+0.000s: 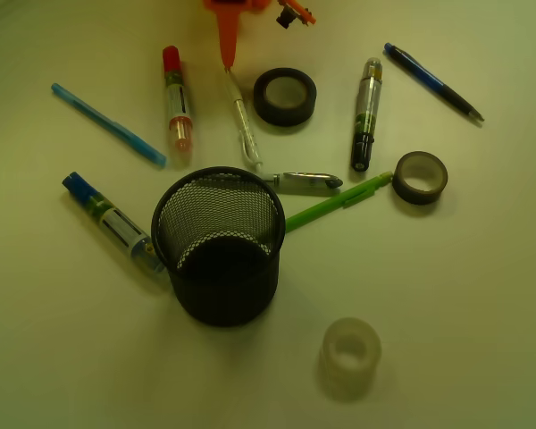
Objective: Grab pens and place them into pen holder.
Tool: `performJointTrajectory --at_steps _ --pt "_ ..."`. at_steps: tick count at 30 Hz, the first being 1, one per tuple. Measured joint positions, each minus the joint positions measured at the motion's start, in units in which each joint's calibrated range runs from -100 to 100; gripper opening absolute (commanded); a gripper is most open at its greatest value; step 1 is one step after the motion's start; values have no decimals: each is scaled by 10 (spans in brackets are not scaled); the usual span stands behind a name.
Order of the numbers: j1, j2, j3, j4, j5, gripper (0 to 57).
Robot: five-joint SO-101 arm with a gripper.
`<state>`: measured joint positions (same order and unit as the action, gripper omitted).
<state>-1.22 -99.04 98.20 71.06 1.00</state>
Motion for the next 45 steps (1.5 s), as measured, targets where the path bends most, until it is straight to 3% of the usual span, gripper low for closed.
performJointTrajectory --at_steps 22,36,45 --pt "36 24 -58 -22 -35 8" --pt "181 525 -332 -144 -109 12" --pt "194 774 -482 -219 -112 167"
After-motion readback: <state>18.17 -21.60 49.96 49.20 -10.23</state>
